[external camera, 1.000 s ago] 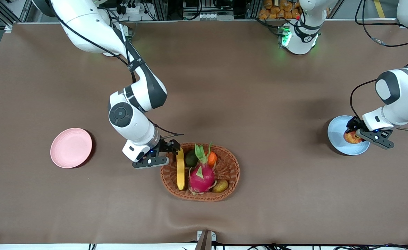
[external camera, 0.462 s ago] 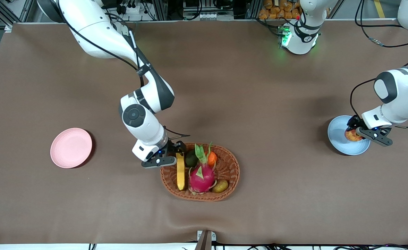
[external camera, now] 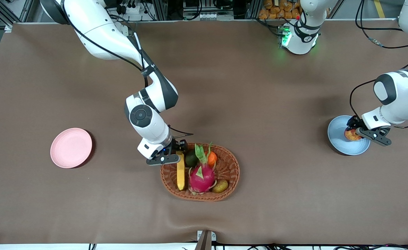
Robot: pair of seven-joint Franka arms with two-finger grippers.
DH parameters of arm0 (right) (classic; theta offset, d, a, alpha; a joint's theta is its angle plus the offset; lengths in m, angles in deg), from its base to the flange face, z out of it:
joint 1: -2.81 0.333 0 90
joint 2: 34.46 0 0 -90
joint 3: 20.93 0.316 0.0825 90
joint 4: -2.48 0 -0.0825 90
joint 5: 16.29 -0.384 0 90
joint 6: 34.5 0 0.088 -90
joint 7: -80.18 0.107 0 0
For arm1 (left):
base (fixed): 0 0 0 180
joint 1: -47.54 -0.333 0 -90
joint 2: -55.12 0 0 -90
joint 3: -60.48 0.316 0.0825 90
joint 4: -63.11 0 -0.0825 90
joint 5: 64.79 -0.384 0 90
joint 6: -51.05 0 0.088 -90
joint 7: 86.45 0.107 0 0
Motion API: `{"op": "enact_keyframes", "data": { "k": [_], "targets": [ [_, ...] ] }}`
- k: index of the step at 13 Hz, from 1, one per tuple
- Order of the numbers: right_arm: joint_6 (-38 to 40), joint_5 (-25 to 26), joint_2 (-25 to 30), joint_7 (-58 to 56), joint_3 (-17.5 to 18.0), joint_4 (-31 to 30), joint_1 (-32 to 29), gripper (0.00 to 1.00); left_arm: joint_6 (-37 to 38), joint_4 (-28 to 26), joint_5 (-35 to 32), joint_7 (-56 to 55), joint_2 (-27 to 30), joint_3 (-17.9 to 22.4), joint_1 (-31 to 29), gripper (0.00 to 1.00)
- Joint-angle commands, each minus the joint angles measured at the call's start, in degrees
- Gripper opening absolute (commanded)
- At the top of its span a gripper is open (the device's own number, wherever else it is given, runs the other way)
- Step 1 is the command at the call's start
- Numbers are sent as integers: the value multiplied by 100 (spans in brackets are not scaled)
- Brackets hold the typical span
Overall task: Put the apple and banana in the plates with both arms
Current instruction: 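Lower the apple onto the blue plate while the right gripper descends to the banana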
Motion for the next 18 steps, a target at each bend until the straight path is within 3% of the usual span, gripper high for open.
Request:
{"op": "enact_keyframes", "data": {
  "k": [1, 6, 13, 18],
  "targets": [
    [-55, 122, -63, 249, -36, -7, 91, 76, -96, -21, -110, -7, -38, -38, -52, 100],
    [-73, 201, -169, 320, -36, 10, 197, 76, 114, 189, -110, -16, 313, -99, -26, 100],
    [-73, 622, -213, 311, -36, 72, 224, 70, 1616, 1893, -30, -314, 270, -539, 18, 100],
    [-64, 641, -239, 302, -36, 221, 224, 70, 2398, 2360, -30, -1139, 305, -951, 115, 100]
  ]
}}
